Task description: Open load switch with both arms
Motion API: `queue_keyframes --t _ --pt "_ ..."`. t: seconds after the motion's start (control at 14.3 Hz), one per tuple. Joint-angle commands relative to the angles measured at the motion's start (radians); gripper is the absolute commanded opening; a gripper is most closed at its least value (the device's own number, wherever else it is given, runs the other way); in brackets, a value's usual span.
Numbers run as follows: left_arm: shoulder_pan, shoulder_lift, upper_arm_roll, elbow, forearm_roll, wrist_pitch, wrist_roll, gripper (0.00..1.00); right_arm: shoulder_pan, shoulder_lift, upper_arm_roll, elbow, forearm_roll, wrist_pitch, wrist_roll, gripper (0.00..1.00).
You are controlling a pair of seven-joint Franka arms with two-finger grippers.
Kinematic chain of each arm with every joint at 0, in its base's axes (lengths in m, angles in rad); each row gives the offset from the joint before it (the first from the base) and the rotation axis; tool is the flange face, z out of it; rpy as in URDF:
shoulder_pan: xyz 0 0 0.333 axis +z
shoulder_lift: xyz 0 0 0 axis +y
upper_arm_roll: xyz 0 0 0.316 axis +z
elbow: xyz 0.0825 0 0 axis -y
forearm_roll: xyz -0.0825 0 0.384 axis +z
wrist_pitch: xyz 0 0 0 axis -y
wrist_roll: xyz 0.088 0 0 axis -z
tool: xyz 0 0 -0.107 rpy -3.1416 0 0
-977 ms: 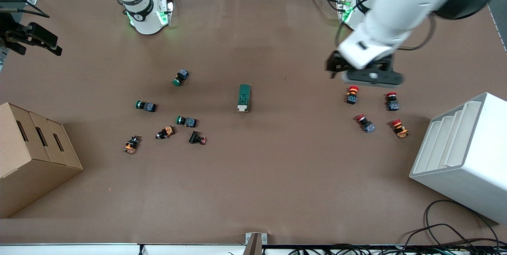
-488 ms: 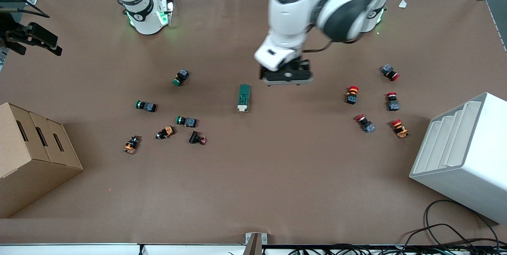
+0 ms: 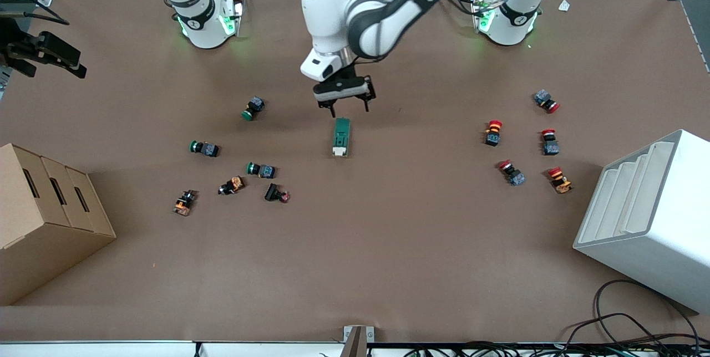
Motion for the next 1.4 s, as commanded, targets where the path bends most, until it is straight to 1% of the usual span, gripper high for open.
queue_keyframes --t 0.0,0.14,0.21,0.35,0.56,0.77,0.98,1.05,1.12,1.33 --pt "-0.044 0.073 0.001 -0.009 0.213 0.012 -0.225 0.99 0.002 -0.022 -0.002 -0.015 0.006 0.006 0.019 1.0" --pt "-0.093 0.125 0.002 -0.043 0.374 0.012 -0.351 1.0 0.002 -0.02 -0.002 -0.015 0.005 0.006 0.019 1.0" --pt "-0.09 0.131 0.002 -0.076 0.463 0.012 -0.41 1.0 0.002 -0.019 -0.002 -0.015 0.005 0.006 0.019 1.0" --pt "-0.092 0.136 0.002 -0.132 0.595 0.012 -0.525 1.0 0.0 -0.011 -0.002 -0.001 0.005 0.006 0.022 1.0" --pt "-0.127 0.173 0.002 -0.138 0.747 0.011 -0.671 0.99 -0.003 0.009 -0.002 0.002 0.005 0.006 0.017 1.0" --pt "-0.133 0.191 0.004 -0.133 0.796 0.007 -0.703 0.99 -0.004 0.05 -0.002 0.001 0.006 0.011 0.016 1.0" --pt "-0.148 0.242 0.007 -0.135 0.89 -0.012 -0.818 0.99 -0.006 0.087 -0.003 0.002 0.008 0.018 0.005 1.0" --pt "-0.152 0.245 0.01 -0.137 0.905 -0.032 -0.829 0.99 -0.004 0.114 -0.003 0.002 0.002 0.018 0.002 1.0" --pt "-0.153 0.248 0.01 -0.135 0.907 -0.042 -0.831 0.99 0.0 0.142 -0.002 0.004 -0.005 0.017 0.001 1.0" --pt "-0.159 0.266 0.011 -0.132 0.908 -0.078 -0.831 0.99 0.014 0.161 0.003 0.013 0.001 0.031 0.033 1.0"
